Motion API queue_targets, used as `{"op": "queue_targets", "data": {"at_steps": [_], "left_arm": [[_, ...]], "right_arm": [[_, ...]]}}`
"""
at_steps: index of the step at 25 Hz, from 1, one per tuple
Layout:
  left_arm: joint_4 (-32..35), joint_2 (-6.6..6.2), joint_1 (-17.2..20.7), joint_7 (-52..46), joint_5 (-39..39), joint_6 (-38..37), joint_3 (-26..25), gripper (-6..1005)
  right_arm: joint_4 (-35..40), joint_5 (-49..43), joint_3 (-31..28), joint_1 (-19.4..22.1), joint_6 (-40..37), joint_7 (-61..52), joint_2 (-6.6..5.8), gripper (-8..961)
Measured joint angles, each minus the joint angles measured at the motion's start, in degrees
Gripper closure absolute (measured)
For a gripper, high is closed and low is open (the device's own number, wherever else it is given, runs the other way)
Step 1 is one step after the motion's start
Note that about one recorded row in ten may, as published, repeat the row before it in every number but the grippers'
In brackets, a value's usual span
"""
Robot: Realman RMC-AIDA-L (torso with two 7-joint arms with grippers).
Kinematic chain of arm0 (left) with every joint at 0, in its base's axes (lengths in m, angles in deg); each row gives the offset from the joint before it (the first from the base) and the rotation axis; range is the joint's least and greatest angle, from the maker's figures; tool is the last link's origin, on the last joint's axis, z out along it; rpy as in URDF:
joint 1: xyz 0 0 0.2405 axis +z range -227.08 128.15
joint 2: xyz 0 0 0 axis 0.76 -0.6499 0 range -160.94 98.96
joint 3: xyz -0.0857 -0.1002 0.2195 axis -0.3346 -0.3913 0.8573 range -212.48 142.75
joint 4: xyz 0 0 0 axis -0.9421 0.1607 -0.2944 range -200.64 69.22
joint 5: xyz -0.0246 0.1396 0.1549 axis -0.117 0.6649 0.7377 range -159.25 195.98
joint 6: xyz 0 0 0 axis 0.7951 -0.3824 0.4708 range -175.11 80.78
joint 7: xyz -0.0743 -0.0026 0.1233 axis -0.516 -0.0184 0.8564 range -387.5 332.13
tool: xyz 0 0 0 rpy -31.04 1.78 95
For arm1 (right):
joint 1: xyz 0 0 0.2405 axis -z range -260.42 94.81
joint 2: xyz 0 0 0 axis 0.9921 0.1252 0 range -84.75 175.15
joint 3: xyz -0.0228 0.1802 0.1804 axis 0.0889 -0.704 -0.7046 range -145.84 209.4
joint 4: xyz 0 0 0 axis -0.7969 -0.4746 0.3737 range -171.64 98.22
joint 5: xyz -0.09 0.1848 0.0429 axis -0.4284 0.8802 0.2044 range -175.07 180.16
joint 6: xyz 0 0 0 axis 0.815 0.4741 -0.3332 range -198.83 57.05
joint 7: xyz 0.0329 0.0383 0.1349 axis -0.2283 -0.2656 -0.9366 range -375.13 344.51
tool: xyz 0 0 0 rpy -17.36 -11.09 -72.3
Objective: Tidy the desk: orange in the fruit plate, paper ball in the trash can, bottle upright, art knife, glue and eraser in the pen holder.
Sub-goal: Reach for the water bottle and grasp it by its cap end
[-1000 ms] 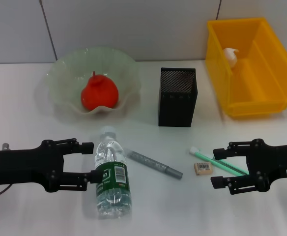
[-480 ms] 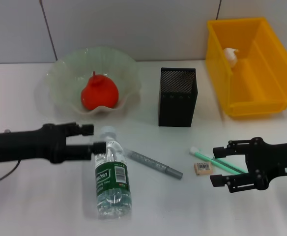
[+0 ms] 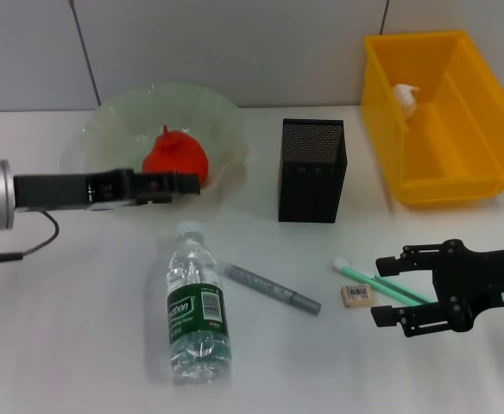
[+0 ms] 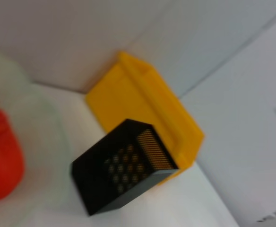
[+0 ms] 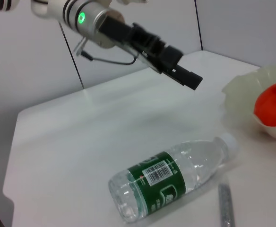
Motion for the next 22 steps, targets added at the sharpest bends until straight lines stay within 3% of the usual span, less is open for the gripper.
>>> {"op": "queue_targets", "data": {"at_steps": [9,12,13,22], "left_arm": [[5.73,-0.11,-6.77,-23.48,19.23,2.57,-0.09,140],[5.81,-0.11,-7.46,-24.98,20.52,2.75,-0.09,144],[5.78,-0.07,-10.03,-29.06,25.97,3.40,-0.11,145],[4.47,0.54,-14.29,-35.00,32.95,4.40,-0.23,155]], "right_arm": [[-0.65,-0.71,0.00,-0.52,1.20,-0.01,-0.13,180],[-0.71,-0.71,0.00,-0.71,1.20,-0.01,-0.19,180],[-0.81,-0.74,0.06,-0.97,1.21,-0.01,-0.23,180],[-1.52,-0.80,3.72,-1.36,3.20,-0.01,-0.32,180]]}}
